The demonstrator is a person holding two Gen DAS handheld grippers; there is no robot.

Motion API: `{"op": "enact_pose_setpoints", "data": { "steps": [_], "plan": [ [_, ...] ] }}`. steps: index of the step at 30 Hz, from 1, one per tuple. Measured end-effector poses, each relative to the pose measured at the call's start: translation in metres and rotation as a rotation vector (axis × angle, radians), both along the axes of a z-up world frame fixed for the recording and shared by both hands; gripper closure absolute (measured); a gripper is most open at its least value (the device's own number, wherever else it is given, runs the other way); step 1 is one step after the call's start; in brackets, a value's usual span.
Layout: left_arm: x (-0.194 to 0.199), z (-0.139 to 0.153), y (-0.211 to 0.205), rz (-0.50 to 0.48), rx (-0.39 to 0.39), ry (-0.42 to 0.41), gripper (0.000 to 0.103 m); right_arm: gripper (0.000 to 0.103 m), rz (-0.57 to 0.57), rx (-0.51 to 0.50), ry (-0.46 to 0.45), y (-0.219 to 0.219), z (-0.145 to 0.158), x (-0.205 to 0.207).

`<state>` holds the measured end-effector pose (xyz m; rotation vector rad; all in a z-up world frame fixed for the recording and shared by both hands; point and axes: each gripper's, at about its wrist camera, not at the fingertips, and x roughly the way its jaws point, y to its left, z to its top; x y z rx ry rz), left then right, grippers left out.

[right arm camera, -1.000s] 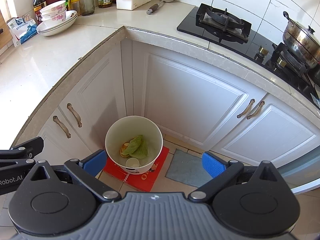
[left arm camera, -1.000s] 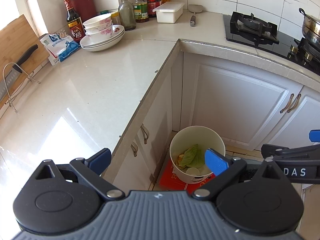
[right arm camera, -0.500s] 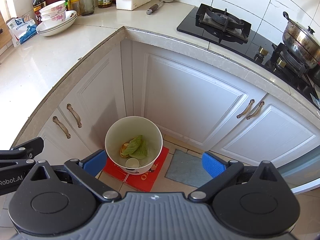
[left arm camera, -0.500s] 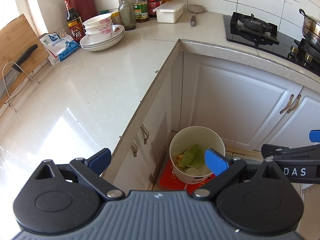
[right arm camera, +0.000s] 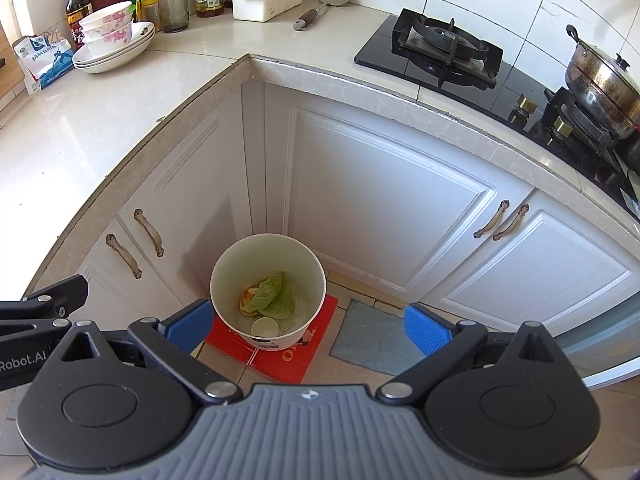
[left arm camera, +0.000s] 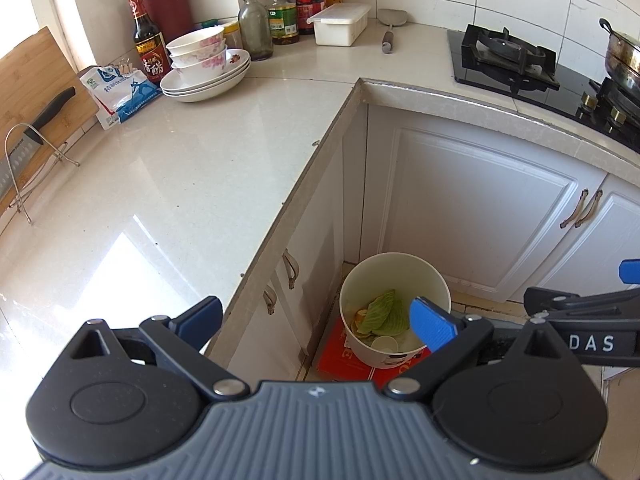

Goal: Collect trash

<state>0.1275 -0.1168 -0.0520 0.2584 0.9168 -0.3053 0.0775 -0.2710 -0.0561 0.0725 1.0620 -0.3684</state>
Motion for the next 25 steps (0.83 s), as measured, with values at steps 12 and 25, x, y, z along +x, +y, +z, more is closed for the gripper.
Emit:
{"op": "enact_pose_setpoints", "data": {
  "steps": [12,25],
  "plan": [
    [0.0028,0.0007,0.0019,0.000,-0.003,0.002,0.003,0.000,0.001,-0.001,0.000,0.0001,0.0011,0.0009],
    [0.0051,0.0004,0.0026,0.000,-0.003,0.005,0.003,0.000,0.003,-0.003,0.000,-0.0007,0.0022,0.0033]
  ]
}}
